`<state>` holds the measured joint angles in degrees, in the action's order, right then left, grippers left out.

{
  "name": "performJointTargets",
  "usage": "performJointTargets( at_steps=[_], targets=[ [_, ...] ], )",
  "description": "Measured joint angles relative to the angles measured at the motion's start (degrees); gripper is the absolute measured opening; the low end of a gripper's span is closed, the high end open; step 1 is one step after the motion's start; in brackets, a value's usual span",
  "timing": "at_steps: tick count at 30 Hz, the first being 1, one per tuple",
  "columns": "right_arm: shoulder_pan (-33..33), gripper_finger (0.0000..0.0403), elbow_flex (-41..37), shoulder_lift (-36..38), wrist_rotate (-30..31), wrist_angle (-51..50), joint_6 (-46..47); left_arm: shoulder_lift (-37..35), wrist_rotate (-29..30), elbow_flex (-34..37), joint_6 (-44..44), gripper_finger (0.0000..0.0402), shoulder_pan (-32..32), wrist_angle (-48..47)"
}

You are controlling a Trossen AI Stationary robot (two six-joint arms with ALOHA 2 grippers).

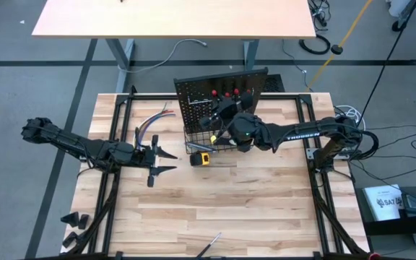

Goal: Hang tools onto peg board
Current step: Hang the black screwdriver onto the pegboard

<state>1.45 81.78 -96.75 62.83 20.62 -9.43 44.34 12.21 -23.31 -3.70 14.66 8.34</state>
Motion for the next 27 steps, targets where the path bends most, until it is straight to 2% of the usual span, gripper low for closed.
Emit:
performJointTargets(
  at_steps=[4,11,15,19,27],
  targets=[
    [0.0,0.0050,0.0,0.0,0.1,-1.5,1.5,0.0,0.0,0.0,0.0,0.0165,0.0,0.0],
    [0.0,0.0173,0.0,0.0,0.3,-2.9,2.6,0.0,0.0,0.0,0.2,0.0165,0.0,0.1],
    [0.0,0.0214,0.0,0.0,0.2,-3.9,2.4,0.0,0.0,0.0,0.2,0.0165,0.0,0.1],
    [0.0,0.0230,0.0,0.0,0.2,-4.3,2.4,0.0,0.0,0.0,0.2,0.0165,0.0,0.1],
    [0.4,0.0227,0.0,0.0,0.1,-3.6,-0.9,0.0,0.0,0.0,0.2,0.0165,0.0,0.1]
  ],
)
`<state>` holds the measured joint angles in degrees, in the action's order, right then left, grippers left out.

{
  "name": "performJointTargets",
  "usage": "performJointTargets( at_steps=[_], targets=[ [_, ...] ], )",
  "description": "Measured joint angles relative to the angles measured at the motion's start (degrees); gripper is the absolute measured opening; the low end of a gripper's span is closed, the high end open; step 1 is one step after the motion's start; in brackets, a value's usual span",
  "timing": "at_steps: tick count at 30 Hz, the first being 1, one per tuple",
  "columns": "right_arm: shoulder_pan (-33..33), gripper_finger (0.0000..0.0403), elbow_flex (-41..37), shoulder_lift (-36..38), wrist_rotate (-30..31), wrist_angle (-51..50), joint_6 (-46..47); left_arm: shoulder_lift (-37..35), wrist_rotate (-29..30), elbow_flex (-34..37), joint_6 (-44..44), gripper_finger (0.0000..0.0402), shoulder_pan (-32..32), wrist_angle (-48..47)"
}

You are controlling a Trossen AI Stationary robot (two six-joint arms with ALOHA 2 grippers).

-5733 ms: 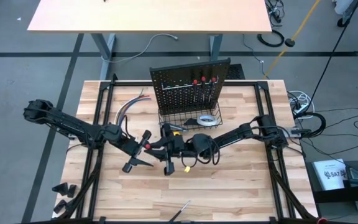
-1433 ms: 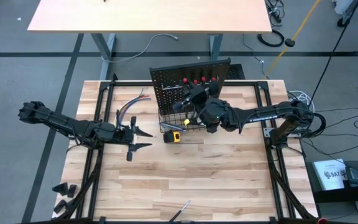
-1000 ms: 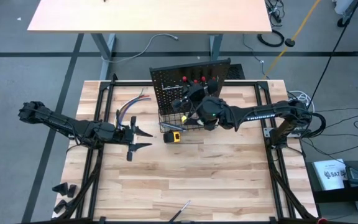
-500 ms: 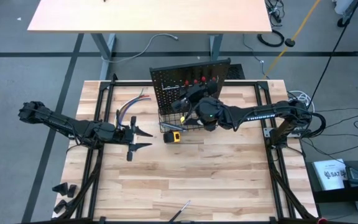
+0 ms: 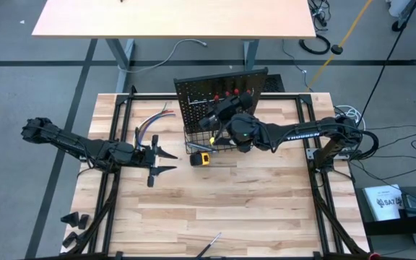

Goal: Hang tools onto peg board
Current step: Hang the black screwdriver onto the pegboard

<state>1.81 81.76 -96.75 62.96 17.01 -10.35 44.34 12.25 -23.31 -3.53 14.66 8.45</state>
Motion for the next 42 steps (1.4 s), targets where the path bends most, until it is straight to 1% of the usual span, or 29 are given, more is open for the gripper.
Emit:
performJointTargets(
  at_steps=[8,12,15,19,21,24,27,30,33,35,37,42],
  targets=[
    [3.2,0.0228,0.0,0.3,-0.1,10.6,-9.1,0.0,0.0,0.0,0.1,0.0165,0.0,0.0],
    [5.7,0.0228,0.0,0.9,0.0,14.5,-11.4,0.0,-0.5,0.0,0.1,0.0165,0.0,0.0],
    [8.1,0.0228,0.0,1.3,-0.3,15.0,-10.1,0.0,-3.7,0.0,0.0,0.0165,0.0,0.0],
    [11.8,0.0228,0.0,1.3,-1.3,12.3,-7.1,0.0,-11.4,0.0,-1.6,0.0165,0.0,0.0],
    [13.7,0.0229,0.0,1.3,-4.5,8.5,-5.1,0.0,-15.2,0.0,-1.7,0.0165,0.0,0.3],
    [16.2,0.0229,0.0,1.3,-13.0,1.3,-1.6,0.0,-19.2,0.0,-1.8,0.0165,0.0,1.2],
    [18.1,0.0229,0.0,1.3,-25.9,-8.9,3.3,0.0,-22.9,0.0,-1.7,0.0165,0.2,2.6],
    [19.4,0.0229,0.0,0.4,-39.6,-17.8,12.1,0.0,-24.9,0.0,-1.8,0.0165,0.9,3.9],
    [20.8,0.0229,0.0,-2.3,-48.7,-21.6,19.4,0.0,-25.6,0.0,-1.8,0.0165,1.2,4.4],
    [21.9,0.0229,0.0,-5.1,-52.0,-22.1,21.2,0.0,-25.6,0.0,-1.8,0.0165,1.2,4.5],
    [23.0,0.0228,0.0,-8.0,-53.8,-21.8,21.5,0.0,-25.6,0.0,-1.7,0.0165,1.2,4.5],
    [25.2,0.0228,0.0,-14.8,-55.4,-22.2,21.6,0.0,-25.7,0.0,-1.3,0.0165,1.2,4.6]
  ],
)
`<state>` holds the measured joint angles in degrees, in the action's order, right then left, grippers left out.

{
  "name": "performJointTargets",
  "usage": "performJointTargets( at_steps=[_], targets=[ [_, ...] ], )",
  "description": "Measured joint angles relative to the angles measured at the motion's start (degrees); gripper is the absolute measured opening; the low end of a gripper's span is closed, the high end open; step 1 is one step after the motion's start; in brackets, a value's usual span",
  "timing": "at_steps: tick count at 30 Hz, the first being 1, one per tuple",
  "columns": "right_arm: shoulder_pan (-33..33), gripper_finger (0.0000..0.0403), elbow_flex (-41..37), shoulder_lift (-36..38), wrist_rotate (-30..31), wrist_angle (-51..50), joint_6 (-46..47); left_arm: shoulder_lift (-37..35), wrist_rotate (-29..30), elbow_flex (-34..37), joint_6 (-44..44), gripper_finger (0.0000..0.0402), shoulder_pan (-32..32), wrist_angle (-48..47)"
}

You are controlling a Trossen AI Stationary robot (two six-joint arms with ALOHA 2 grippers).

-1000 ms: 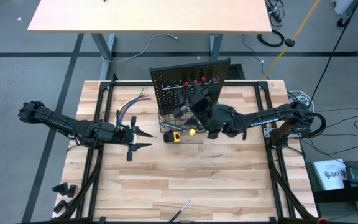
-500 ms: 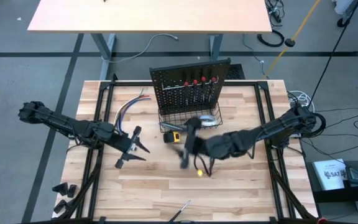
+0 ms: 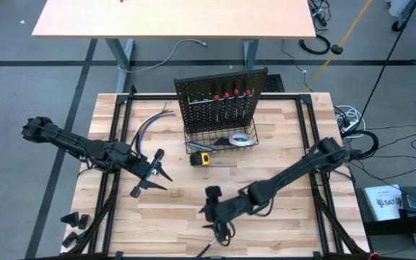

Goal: Hang tools onto peg board
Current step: Hang the black screwdriver onto the pegboard

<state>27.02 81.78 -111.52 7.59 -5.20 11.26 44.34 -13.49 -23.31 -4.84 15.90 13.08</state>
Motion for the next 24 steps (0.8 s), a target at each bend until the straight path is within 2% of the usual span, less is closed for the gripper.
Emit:
performJointTargets(
  at_steps=[5,12,20,24],
  targets=[
    [2.0,0.0227,0.0,-5.0,-4.6,-0.2,-0.2,0.0,0.0,0.0,0.0,0.0165,0.0,0.1],
    [4.0,0.0206,0.0,-8.4,-7.4,-2.6,-1.4,0.0,0.0,0.0,1.4,0.0165,0.0,0.1],
    [5.7,0.0177,0.0,-8.7,-7.6,-3.1,-1.6,0.0,0.0,0.0,1.4,0.0165,0.0,-0.2],
    [6.8,0.0162,0.0,-9.8,-4.7,-2.8,-3.9,0.0,0.0,0.0,1.3,0.0165,0.0,-0.4]
  ],
)
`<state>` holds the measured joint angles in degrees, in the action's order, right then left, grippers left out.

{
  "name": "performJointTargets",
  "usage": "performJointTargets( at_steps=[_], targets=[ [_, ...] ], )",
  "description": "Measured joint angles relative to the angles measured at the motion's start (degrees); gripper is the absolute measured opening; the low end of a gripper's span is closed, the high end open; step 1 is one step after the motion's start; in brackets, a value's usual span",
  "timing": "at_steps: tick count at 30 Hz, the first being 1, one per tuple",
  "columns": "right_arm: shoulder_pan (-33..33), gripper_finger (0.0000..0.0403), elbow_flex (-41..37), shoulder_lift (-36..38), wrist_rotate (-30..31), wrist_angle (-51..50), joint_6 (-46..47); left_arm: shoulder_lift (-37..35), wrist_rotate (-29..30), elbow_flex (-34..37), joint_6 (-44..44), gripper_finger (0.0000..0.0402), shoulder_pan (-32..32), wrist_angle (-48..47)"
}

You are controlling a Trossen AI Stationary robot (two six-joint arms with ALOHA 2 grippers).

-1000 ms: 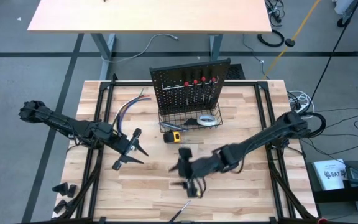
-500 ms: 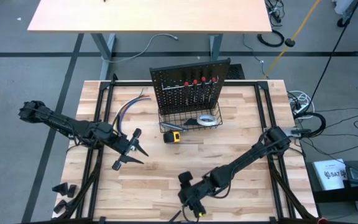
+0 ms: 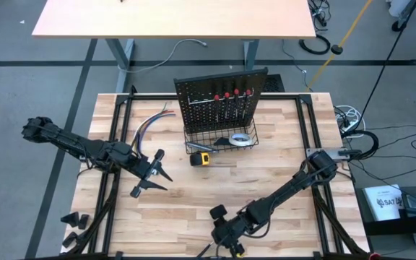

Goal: Hang tools onto peg board
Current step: Hang the black screwdriver onto the pegboard

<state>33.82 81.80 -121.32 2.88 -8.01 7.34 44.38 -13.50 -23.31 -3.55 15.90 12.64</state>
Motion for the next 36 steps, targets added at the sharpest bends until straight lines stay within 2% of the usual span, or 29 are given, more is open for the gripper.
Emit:
performJointTargets(
  at_steps=[3,9,12,15,16,21,27,32,36],
  targets=[
    [0.8,0.0153,0.0,-1.8,3.1,0.3,-2.0,0.0,0.0,0.0,-0.2,0.0165,0.0,-0.1],
    [1.9,0.0124,0.3,-5.9,4.0,1.9,-1.8,0.0,0.0,0.0,-0.2,0.0165,0.0,-0.5],
    [2.2,0.0080,0.4,-7.1,6.1,1.3,0.2,0.0,0.0,0.0,-0.2,0.0165,0.0,-0.9],
    [1.5,0.0020,0.4,-7.3,5.9,0.1,2.8,0.0,0.0,0.0,-0.2,0.0165,0.0,-0.9],
    [1.0,0.0011,0.4,-7.3,5.7,-0.2,3.7,0.0,0.0,0.0,-0.2,0.0165,0.0,-0.9],
    [-1.3,0.0006,0.4,-7.2,6.9,-1.2,12.1,0.0,0.1,0.0,-0.2,0.0165,0.0,-1.0],
    [-4.6,0.0003,0.4,-5.8,7.5,-5.9,14.8,0.0,0.2,0.0,-0.2,0.0165,0.0,-1.1],
    [-7.7,0.0001,-0.3,-1.7,11.2,-10.1,15.6,0.0,0.2,0.0,-0.2,0.0165,0.0,-1.6],
    [-10.4,0.0000,-0.6,2.2,15.9,-18.6,20.0,0.1,0.3,0.0,-0.2,0.0165,0.0,-2.9]
  ],
)
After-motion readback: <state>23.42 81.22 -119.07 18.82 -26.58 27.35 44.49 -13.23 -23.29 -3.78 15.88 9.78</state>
